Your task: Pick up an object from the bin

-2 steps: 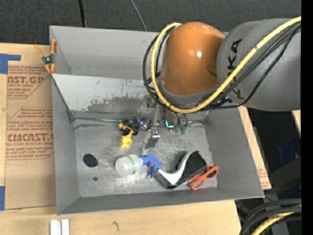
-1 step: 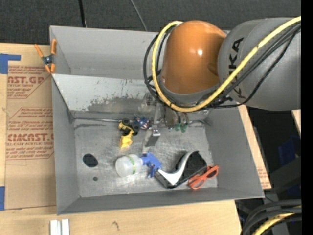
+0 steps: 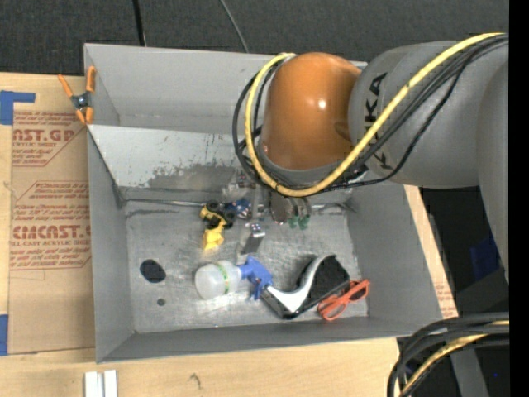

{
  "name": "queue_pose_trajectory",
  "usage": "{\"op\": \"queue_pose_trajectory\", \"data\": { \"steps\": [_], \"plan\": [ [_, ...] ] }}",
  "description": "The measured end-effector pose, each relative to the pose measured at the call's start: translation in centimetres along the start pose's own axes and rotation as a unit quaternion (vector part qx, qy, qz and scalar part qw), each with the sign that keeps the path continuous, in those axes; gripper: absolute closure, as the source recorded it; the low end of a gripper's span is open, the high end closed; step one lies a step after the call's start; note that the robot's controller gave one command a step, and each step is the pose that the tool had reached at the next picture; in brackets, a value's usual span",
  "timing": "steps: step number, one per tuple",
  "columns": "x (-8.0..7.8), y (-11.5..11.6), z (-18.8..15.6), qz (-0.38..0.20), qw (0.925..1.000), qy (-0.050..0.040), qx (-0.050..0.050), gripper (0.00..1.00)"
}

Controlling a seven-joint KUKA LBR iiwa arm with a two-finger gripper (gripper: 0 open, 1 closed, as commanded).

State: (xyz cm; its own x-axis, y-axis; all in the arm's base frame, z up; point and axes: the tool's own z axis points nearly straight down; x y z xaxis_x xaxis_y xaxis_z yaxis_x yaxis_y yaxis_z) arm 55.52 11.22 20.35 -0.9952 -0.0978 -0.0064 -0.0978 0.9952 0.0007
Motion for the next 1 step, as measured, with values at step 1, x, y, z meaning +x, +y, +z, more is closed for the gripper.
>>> {"op": "queue_pose_trajectory", "data": {
  "steps": [1],
  "plan": [
    [-2.52, 0.21, 4.57, -0.079, 0.9968, 0.0020, 0.000, 0.00]
  ]
}}
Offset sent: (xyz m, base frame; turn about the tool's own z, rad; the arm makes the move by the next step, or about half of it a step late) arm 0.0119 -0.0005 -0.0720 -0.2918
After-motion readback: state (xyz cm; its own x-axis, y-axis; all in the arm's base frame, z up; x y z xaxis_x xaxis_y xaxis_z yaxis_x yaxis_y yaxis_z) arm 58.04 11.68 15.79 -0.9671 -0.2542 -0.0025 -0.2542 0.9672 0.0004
